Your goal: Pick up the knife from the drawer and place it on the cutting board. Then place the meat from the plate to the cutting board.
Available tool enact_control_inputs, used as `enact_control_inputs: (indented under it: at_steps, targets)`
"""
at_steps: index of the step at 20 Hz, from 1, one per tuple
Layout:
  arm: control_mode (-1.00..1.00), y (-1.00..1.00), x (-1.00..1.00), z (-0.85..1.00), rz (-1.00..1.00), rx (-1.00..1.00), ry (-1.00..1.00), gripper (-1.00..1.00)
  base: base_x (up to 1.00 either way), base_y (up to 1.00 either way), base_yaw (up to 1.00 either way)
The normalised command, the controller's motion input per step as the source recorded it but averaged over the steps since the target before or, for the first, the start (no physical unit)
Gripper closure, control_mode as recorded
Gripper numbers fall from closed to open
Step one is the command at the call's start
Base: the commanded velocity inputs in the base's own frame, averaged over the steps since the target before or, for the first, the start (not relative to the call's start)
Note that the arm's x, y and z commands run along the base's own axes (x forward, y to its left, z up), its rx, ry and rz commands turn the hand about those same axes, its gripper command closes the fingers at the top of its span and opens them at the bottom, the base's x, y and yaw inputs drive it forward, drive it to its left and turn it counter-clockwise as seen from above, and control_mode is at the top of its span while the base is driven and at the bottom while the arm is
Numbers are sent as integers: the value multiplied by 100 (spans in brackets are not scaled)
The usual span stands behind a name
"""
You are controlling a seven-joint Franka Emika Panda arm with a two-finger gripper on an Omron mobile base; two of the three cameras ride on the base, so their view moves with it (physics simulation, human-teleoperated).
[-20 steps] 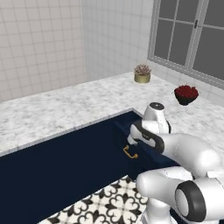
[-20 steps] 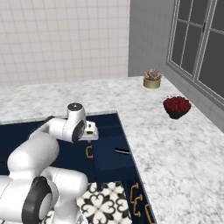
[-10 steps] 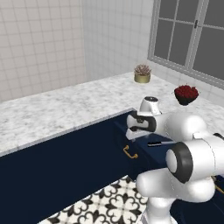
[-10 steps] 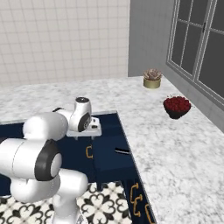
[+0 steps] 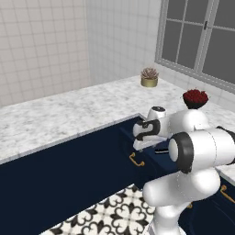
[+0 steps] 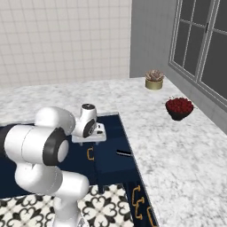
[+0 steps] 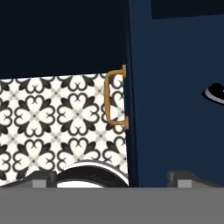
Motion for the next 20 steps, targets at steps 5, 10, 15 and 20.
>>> enact_control_inputs:
  at_steps: [5, 10, 15, 20]
  targets:
    - [-100, -4, 20, -30, 2, 0, 0, -100, 0, 0, 0]
    - [-100, -1, 25, -29, 1, 0, 0, -100, 0, 0, 0]
    - [-100, -7, 30, -20, 2, 0, 1, -100, 0, 0, 0]
    - [-100, -3, 27, -26, 2, 0, 0, -100, 0, 0, 0]
